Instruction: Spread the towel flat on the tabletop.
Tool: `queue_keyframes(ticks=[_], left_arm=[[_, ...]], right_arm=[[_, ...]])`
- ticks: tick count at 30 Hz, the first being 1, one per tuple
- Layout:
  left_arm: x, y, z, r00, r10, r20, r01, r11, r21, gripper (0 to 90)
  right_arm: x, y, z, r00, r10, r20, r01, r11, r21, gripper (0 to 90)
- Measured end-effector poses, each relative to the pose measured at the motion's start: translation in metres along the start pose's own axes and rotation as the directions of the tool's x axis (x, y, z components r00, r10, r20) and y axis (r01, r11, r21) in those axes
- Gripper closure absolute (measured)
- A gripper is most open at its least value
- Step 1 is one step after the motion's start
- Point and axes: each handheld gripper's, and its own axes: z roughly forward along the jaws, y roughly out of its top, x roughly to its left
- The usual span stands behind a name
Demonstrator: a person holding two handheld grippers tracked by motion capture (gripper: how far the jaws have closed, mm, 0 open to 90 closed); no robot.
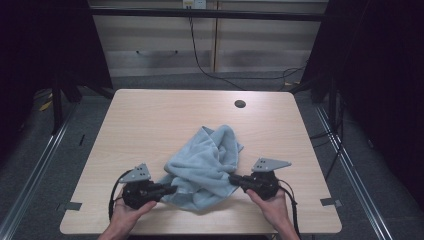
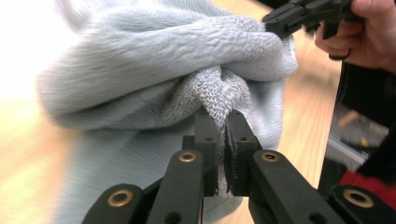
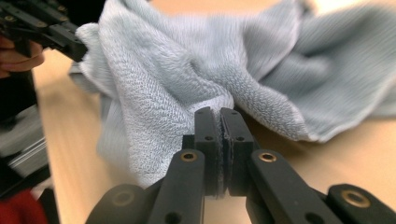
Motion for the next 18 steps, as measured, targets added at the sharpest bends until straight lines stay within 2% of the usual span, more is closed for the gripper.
queue_keyframes(ticks=[1,2,5,6,8,11,12,13,14,15,16,18], left_arm=[[0.003,0.007,-0.008,0.9999,-0.006,-0.011,0.006,0.9995,-0.031,85.7],[0.003,0.007,-0.008,0.9999,-0.006,-0.011,0.006,0.9995,-0.031,85.8],[0.011,0.02,-0.027,0.9988,-0.023,-0.042,0.019,0.9946,-0.102,85.9],[0.014,0.024,-0.033,0.9984,-0.034,-0.046,0.028,0.9916,-0.126,85.9],[0.016,0.034,-0.043,0.9986,-0.024,-0.047,0.017,0.9878,-0.155,86.0],[0.015,0.041,-0.047,0.9984,-0.022,-0.052,0.013,0.9845,-0.175,86.1],[0.016,0.048,-0.053,0.9984,-0.031,-0.047,0.02,0.9753,-0.22,86.1],[0.016,0.05,-0.056,0.9978,-0.039,-0.053,0.026,0.9707,-0.239,86.0],[0.016,0.05,-0.056,0.9978,-0.039,-0.053,0.026,0.9707,-0.239,86.0],[0.022,0.053,-0.059,0.9964,-0.051,-0.067,0.033,0.9663,-0.255,86.0],[0.022,0.053,-0.059,0.9964,-0.051,-0.067,0.033,0.9663,-0.255,85.9],[0.033,0.053,-0.057,0.9912,-0.07,-0.112,0.042,0.9708,-0.236,85.7]], right_arm=[[-0.002,0.008,-0.006,0.9999,-0.007,0.015,0.007,0.9998,-0.018,87.1],[-0.002,0.008,-0.006,0.9999,-0.007,0.015,0.007,0.9998,-0.018,87.1],[-0.014,0.036,-0.031,0.9962,-0.015,0.085,0.023,0.9952,-0.096,87.3],[-0.017,0.043,-0.037,0.9954,-0.012,0.095,0.023,0.9933,-0.113,87.4],[-0.021,0.056,-0.045,0.9968,-0.016,0.079,0.028,0.9884,-0.15,87.5],[-0.017,0.079,-0.046,0.9903,-0.064,0.124,0.083,0.9845,-0.155,87.5],[-0.017,0.086,-0.046,0.9902,-0.068,0.122,0.088,0.9811,-0.172,87.5],[-0.017,0.092,-0.046,0.9904,-0.068,0.121,0.09,0.9784,-0.186,87.4],[-0.017,0.097,-0.045,0.991,-0.065,0.117,0.088,0.9744,-0.207,87.4],[-0.019,0.101,-0.043,0.9921,-0.061,0.11,0.084,0.9719,-0.22,87.3],[-0.019,0.101,-0.043,0.9921,-0.061,0.11,0.084,0.9719,-0.22,87.3],[-0.026,0.108,-0.023,0.9939,-0.052,0.098,0.071,0.9768,-0.202,87.2]])
